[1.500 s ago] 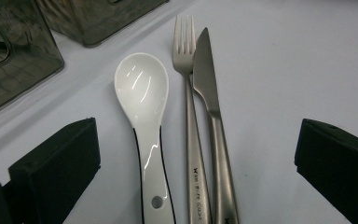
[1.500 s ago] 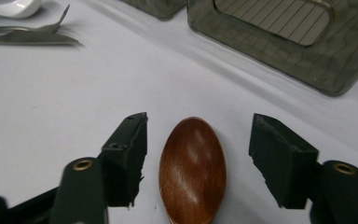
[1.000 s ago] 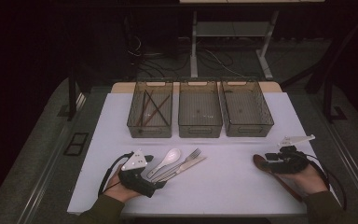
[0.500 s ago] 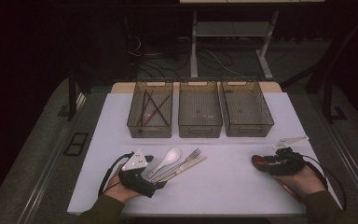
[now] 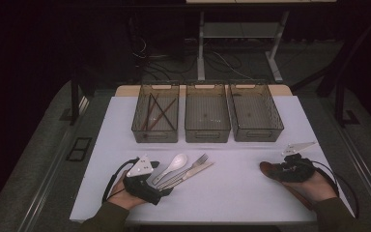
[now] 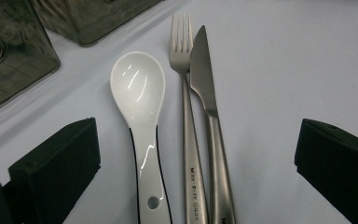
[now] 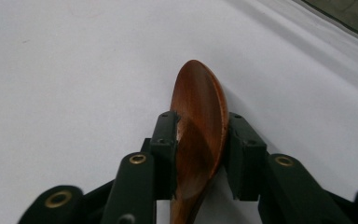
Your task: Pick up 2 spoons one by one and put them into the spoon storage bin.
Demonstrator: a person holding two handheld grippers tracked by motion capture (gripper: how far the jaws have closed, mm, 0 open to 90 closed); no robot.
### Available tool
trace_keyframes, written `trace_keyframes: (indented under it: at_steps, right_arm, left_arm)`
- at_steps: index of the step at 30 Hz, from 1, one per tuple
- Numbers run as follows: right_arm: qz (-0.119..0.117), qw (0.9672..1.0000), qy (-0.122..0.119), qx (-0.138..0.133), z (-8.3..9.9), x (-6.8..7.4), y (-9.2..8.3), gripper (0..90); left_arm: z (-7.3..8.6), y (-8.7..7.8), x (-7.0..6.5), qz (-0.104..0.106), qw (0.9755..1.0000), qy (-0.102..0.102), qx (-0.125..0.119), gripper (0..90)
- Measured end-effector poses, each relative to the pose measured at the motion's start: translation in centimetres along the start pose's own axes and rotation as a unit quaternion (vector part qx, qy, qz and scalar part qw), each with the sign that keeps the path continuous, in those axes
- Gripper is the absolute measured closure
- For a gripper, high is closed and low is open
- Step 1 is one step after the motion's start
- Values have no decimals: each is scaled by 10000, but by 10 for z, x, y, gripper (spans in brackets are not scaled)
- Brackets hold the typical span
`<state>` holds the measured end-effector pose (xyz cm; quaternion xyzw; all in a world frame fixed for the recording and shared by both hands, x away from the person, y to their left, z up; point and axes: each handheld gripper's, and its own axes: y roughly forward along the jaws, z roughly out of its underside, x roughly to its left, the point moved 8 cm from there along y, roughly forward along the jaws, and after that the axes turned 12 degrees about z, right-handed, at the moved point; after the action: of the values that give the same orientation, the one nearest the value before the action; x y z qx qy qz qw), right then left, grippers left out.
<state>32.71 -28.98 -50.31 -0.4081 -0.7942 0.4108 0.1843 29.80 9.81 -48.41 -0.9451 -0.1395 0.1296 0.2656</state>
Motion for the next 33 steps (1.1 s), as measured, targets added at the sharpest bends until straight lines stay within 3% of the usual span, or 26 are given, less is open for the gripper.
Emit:
trace_keyframes:
  at_steps: [13,25,33]
  right_arm:
    - [-43,9998,-200,38,-3,8,0,807]
    - [50,9997,-234,54,-6,9,0,810]
    - [62,9996,-244,-87,-14,11,-1,811]
  left_arm:
    - [0,0,0,6,10000,5,3,0]
    - [0,0,0,7,10000,0,0,0]
    - [0,0,0,0,10000,1,5,0]
